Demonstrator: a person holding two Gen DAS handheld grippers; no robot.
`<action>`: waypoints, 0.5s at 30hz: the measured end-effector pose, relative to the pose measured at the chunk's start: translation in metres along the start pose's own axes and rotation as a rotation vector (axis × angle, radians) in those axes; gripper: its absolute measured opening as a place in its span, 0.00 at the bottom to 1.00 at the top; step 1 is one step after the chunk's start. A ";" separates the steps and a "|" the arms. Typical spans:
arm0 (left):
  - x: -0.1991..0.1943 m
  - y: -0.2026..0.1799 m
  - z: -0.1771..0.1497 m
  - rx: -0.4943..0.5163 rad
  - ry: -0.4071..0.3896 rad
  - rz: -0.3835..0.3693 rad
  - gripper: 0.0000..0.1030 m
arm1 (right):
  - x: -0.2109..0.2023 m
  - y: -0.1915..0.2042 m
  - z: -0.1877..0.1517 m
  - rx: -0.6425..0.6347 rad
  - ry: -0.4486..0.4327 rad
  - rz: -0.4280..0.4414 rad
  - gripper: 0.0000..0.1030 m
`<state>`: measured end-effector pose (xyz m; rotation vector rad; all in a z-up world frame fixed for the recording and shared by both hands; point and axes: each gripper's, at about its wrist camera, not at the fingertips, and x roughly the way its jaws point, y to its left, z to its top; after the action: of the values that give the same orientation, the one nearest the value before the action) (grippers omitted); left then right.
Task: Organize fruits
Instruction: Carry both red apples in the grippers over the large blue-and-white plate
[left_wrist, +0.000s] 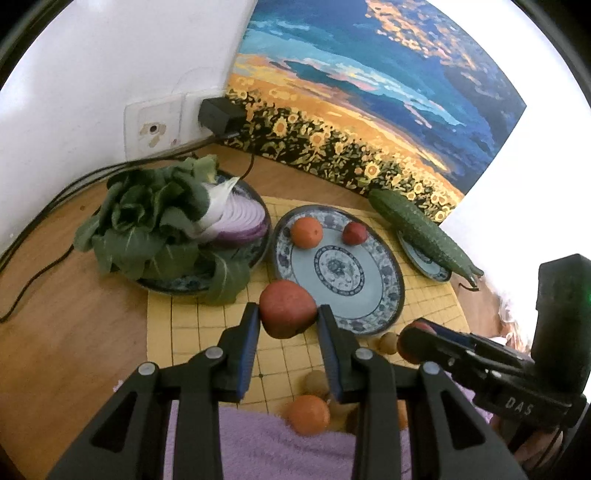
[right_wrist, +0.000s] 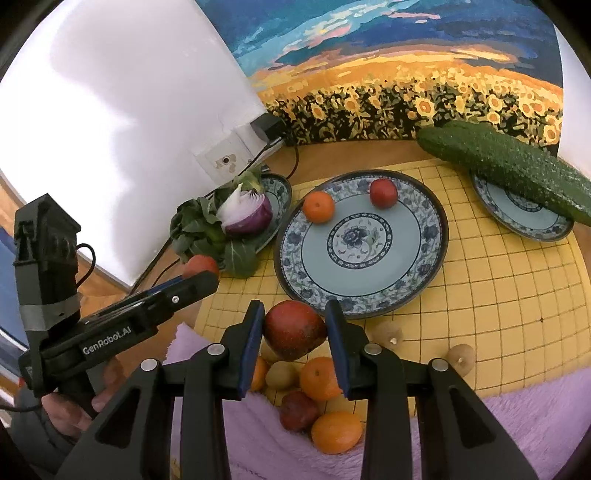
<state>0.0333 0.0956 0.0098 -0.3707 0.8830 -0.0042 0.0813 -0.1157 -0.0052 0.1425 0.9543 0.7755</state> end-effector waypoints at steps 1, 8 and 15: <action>0.000 -0.001 0.001 0.002 -0.007 0.006 0.32 | -0.001 0.000 0.000 -0.004 -0.001 0.002 0.34; 0.000 -0.008 0.007 0.017 -0.032 0.012 0.32 | -0.006 0.001 0.004 -0.027 -0.022 -0.003 0.34; 0.005 -0.012 0.007 0.019 -0.015 0.027 0.32 | -0.007 0.000 0.004 -0.039 -0.021 0.000 0.34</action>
<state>0.0438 0.0859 0.0144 -0.3410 0.8724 0.0149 0.0823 -0.1192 0.0016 0.1164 0.9188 0.7904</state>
